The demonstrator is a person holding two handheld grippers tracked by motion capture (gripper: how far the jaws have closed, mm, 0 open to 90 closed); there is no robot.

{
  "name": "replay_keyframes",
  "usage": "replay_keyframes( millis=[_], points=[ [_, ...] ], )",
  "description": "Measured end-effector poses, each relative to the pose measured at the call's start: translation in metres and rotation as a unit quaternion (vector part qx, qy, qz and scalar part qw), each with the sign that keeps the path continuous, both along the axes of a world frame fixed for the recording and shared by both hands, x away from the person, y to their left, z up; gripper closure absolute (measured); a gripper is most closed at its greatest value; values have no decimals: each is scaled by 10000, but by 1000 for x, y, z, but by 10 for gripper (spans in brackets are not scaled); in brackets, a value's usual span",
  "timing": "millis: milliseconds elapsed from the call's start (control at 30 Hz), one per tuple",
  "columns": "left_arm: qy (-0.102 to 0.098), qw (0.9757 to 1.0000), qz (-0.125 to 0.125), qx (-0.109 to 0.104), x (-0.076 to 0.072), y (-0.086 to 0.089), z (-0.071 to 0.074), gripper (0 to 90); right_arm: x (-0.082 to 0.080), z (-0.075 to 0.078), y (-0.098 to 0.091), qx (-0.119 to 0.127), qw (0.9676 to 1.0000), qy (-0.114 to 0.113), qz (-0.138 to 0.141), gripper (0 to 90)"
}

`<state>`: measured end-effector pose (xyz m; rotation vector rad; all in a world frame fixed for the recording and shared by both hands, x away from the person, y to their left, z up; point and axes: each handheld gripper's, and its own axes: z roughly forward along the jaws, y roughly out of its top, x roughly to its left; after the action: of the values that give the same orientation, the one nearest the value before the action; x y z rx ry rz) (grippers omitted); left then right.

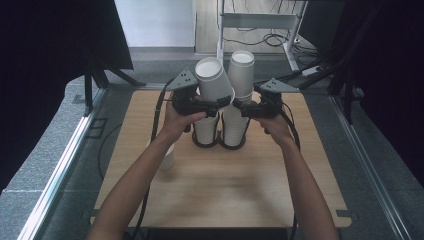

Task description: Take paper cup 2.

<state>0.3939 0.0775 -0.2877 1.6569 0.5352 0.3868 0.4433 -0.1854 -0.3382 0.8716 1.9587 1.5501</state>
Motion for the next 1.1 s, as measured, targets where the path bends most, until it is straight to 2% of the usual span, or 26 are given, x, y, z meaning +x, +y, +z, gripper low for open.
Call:
replay_keyframes(
  millis=[233, 333, 600, 667, 800, 867, 1100],
  points=[
    [61, 9999, 27, 118, -9, 1, -16, 122, -12, -6, -8, 67, 10000, 41, -54, 33],
    [166, 9998, -54, 65, -14, 0, -25, 122, -17, -9, -13, 124, 9999, 26, -72, 40],
    [157, 9995, -50, 261, -28, -4, -47, 122, -37, -21, -19, 213, 9997, 32, -63, 62],
    [140, 9994, -27, 322, -32, -5, -52, 121, -42, -26, -21, 229, 9997, 30, -68, 65],
    [206, 9993, -72, 299, -40, -5, -64, 121, -53, -38, -24, 302, 9995, -7, -84, 83],
    [199, 9991, -68, 374, -45, -5, -70, 121, -57, -46, -24, 329, 9994, 16, -57, 90],
    [253, 9989, -79, 383, -56, -3, -88, 121, -70, -70, -23, 166, 9998, 23, -104, 113]
  ],
)
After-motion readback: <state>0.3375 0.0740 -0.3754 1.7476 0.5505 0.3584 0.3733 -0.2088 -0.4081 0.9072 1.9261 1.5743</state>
